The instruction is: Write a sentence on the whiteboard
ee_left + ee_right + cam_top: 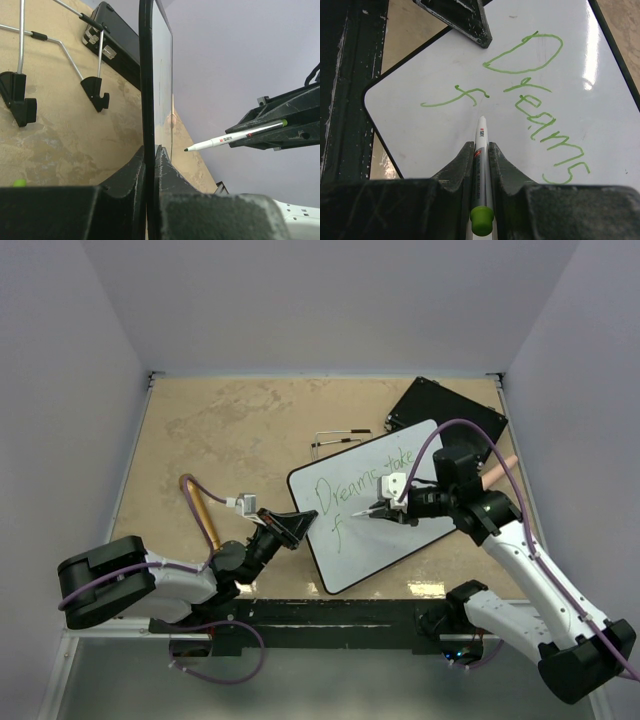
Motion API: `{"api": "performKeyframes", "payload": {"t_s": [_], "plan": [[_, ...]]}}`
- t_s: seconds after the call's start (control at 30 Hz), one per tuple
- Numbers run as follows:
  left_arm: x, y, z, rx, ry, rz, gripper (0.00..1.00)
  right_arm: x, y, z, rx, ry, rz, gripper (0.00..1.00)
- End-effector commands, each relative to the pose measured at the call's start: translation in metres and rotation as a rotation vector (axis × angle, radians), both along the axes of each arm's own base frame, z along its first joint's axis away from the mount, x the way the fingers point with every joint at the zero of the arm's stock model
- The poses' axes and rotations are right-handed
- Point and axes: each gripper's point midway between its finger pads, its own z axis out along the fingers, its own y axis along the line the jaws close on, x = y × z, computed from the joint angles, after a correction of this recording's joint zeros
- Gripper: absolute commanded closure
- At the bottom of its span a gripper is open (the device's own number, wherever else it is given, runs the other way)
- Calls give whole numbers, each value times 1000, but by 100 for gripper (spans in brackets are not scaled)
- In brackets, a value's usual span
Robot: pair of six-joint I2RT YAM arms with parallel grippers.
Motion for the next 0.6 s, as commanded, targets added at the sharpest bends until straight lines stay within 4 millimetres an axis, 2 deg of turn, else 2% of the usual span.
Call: {"api": "performKeyframes", "payload": {"t_s": [0.0, 0.57], "plan": [[3, 9, -8, 103, -63, 41, 100, 2, 3, 1, 19, 0, 8, 100], [2, 10, -8, 95, -66, 37, 100, 1, 3, -5, 9, 1, 18, 100]]}}
